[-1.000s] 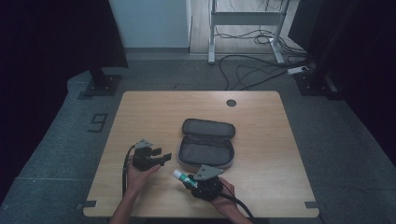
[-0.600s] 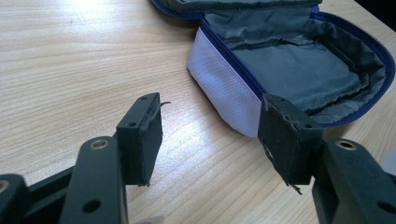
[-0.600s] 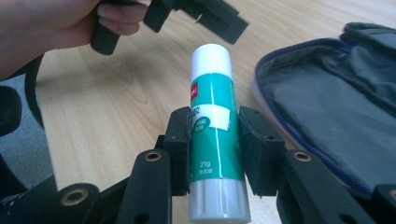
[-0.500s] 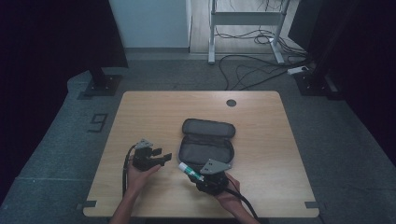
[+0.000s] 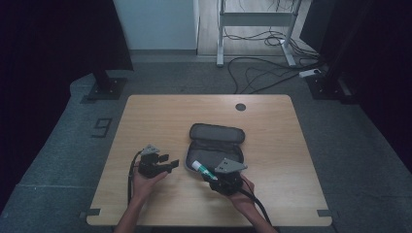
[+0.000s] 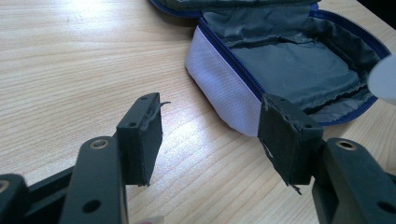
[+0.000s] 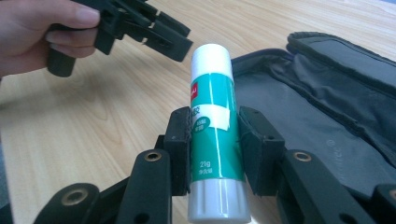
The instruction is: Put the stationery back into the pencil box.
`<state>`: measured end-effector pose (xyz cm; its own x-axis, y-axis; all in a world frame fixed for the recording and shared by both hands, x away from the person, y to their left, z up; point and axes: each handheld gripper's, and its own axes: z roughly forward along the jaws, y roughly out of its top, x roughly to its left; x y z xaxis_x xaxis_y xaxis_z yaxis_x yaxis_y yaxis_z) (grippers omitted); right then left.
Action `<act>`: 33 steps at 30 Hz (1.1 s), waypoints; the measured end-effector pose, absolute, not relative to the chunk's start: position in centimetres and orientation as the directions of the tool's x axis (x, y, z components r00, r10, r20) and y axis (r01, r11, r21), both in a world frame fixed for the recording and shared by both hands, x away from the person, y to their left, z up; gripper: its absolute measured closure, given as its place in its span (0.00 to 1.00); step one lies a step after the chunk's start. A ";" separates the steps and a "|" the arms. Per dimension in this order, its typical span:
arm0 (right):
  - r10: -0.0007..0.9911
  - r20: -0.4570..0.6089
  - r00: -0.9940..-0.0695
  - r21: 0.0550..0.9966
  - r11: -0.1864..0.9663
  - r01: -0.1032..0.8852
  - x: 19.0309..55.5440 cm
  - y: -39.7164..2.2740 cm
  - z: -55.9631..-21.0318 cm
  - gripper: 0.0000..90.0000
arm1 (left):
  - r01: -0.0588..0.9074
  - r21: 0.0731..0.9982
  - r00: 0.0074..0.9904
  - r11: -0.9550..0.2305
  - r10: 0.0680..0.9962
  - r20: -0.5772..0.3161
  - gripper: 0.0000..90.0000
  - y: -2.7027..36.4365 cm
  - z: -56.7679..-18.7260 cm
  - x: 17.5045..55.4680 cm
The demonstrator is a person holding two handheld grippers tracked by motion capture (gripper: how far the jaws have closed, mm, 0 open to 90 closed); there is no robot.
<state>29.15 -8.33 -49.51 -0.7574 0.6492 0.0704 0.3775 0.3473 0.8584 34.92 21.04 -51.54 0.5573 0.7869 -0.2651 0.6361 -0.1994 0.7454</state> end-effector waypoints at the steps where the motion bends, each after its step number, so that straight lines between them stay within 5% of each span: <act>1: 0.652 0.069 -0.755 0.858 0.347 0.378 29.3 -8.4 -49.6 0.72 | 0.637 0.745 0.557 -0.200 0.787 -0.265 0.45 21.1 -51.5 34.9; 33: 0.743 0.085 -0.664 0.834 0.312 0.456 34.3 -10.0 -50.9 0.72 | 0.635 0.746 0.560 -0.200 0.784 -0.267 0.45 21.2 -51.4 34.8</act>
<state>34.34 -10.05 -50.90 -0.6644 0.7425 0.0851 0.4555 0.3120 0.8337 34.78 21.17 -51.40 0.5602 0.7842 -0.2669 0.6351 -0.1997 0.7462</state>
